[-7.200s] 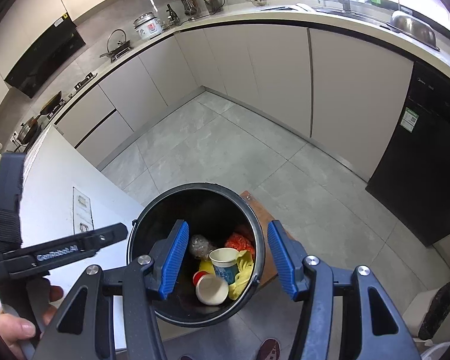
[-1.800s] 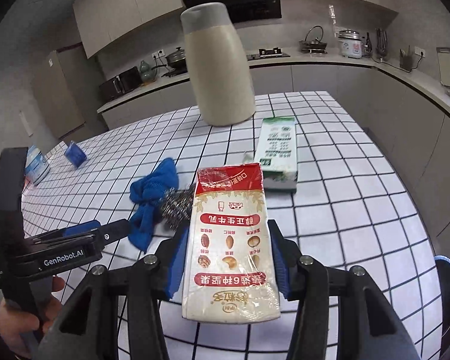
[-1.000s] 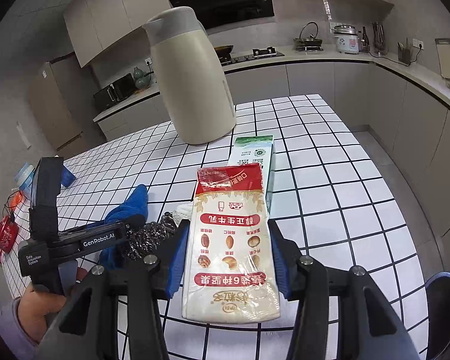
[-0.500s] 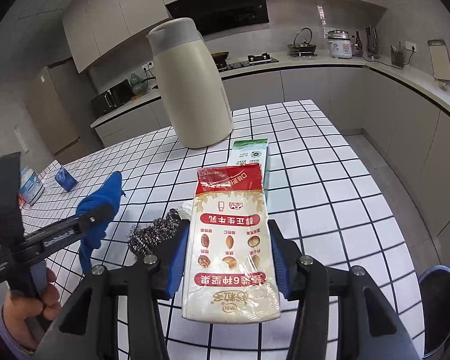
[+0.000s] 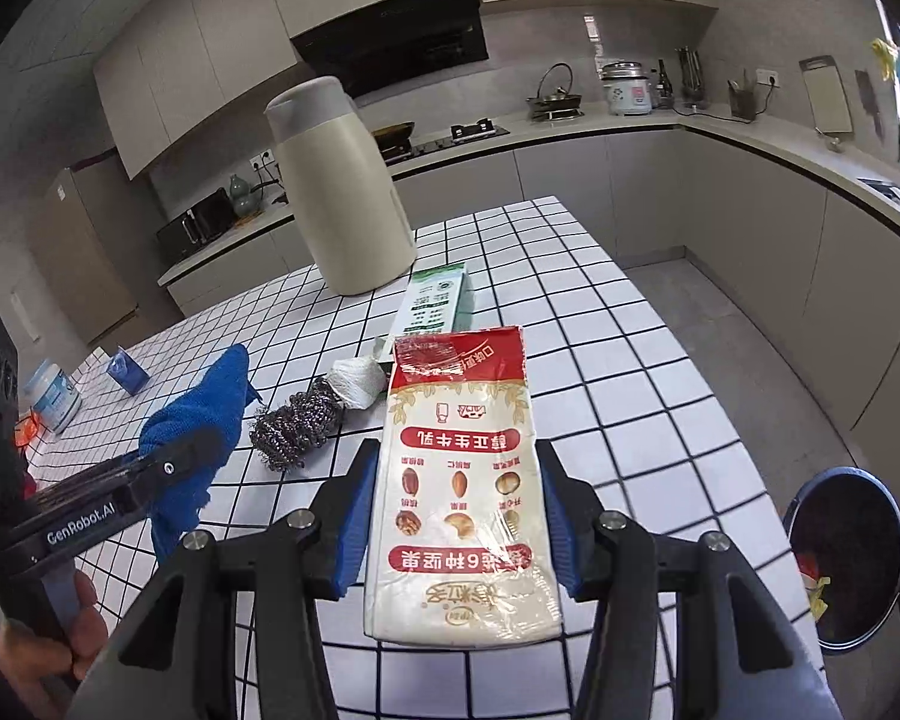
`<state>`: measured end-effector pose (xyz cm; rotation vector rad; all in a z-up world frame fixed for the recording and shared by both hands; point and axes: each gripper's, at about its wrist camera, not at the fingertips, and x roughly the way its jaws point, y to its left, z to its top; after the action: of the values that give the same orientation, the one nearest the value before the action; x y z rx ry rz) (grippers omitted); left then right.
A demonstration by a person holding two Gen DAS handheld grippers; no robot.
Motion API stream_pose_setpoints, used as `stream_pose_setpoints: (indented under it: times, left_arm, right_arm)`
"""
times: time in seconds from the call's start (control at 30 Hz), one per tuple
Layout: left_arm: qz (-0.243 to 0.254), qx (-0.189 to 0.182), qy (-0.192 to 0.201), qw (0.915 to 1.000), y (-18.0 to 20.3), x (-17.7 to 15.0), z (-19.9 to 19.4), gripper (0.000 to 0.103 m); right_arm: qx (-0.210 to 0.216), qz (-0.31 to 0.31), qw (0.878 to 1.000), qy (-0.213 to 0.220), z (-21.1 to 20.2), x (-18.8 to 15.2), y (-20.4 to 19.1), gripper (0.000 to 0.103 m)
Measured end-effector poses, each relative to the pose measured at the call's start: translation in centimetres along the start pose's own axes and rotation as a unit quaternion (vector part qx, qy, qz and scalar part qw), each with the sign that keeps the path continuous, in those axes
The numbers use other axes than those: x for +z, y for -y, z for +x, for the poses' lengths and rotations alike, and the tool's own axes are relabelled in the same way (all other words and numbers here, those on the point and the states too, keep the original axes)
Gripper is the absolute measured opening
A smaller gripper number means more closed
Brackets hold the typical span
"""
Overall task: Collect trash
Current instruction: 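Carry the blue cloth and milk carton over the black bin with both tools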
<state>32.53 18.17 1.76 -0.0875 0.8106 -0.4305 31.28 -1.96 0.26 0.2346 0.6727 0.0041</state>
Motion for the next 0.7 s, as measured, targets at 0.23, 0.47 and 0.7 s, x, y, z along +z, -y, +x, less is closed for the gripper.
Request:
stream_pose_setpoints:
  times: [0.23,0.47,0.7]
  left_arm:
    - [0.020,-0.024,-0.006,0.9995,6.3,-1.2,0.8,0.042]
    - [0.035,-0.057,-0.026,0.9974,16.0,-2.4,3.2,0.042]
    - [0.057,-0.106,-0.054,0.9912,26.0,-3.7,6.4,0.042]
  right_arm:
    - [-0.012,0.011,1.000,0.013,-3.6,-0.6,4.9,0.052]
    - [-0.034,0.035,0.999,0.016,-7.5,-1.1,14.0,0.052]
    - [-0.078,0.074,0.994,0.013,-11.7,-2.4,25.2,0.052]
